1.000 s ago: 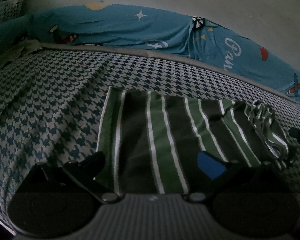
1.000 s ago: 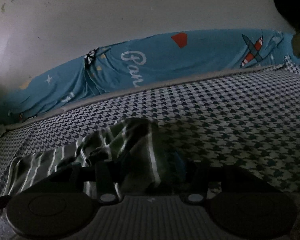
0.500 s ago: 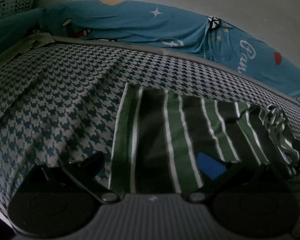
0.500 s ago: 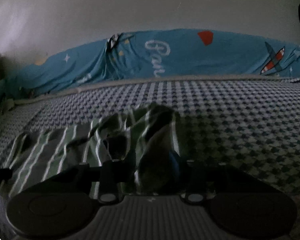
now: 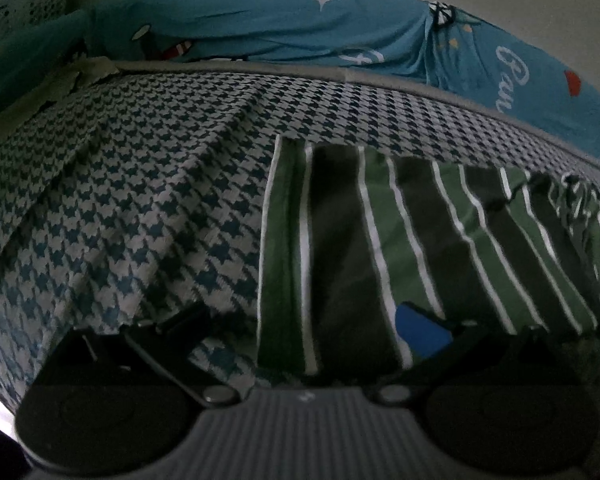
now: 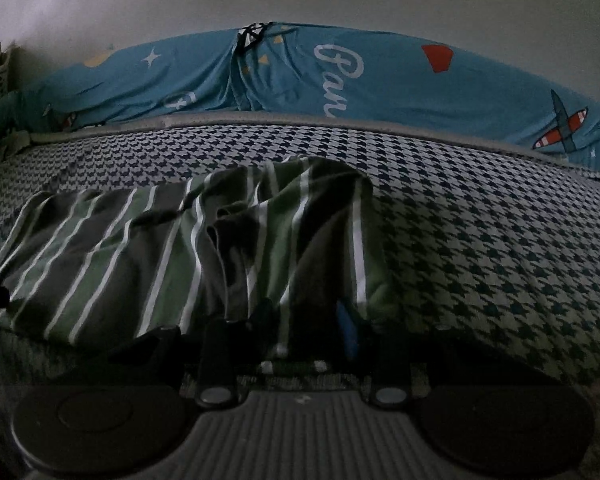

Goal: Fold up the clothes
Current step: 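Release the shirt end and press the fold flat with the right tool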

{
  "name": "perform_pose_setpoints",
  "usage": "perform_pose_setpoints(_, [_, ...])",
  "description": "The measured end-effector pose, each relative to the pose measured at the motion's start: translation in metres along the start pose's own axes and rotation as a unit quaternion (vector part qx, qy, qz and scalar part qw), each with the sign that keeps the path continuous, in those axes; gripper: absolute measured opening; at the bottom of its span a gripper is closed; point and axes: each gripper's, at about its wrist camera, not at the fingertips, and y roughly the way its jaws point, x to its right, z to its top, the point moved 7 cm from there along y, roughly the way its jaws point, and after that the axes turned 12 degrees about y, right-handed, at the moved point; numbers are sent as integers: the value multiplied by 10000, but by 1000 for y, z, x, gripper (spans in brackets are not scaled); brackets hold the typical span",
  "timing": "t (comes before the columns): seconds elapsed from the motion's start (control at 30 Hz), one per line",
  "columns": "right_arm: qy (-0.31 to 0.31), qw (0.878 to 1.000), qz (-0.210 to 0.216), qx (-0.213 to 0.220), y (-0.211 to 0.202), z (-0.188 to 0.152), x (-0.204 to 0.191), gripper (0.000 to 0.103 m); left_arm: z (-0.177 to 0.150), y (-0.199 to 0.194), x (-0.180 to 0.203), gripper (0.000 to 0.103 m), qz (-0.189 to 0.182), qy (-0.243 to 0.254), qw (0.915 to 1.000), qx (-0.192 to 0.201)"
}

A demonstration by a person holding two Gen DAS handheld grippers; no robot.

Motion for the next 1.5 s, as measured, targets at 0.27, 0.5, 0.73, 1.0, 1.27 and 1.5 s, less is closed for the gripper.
perform_pose_setpoints(0.27, [225, 9993, 70, 281, -19, 3, -4, 34, -6, -3, -8, 103, 17, 24, 10000, -62])
perform_pose_setpoints(0.5, [90, 9971, 682, 312, -29, 4, -38, 34, -10, -8, -28, 103, -21, -412, 9991, -36])
perform_pose_setpoints(0.73, [-167, 9919, 1258, -20, -26, -11, -79, 35, -7, -12, -40, 103, -35, -725, 9973, 97])
perform_pose_setpoints(1.0, [-470, 9846, 1665, -264, -28, -29, -116, 36, -8, -17, -45, 103, -13, -781, 9968, 177])
perform_pose_setpoints(1.27, [-728, 9783, 1894, -422, -31, -42, -140, 36, -10, -25, -45, 103, -101, -803, 9964, 232])
perform_pose_setpoints(1.5, [-890, 9736, 2052, -444, -33, -46, -153, 39, -12, -25, -46, 103, -73, -803, 9965, 201])
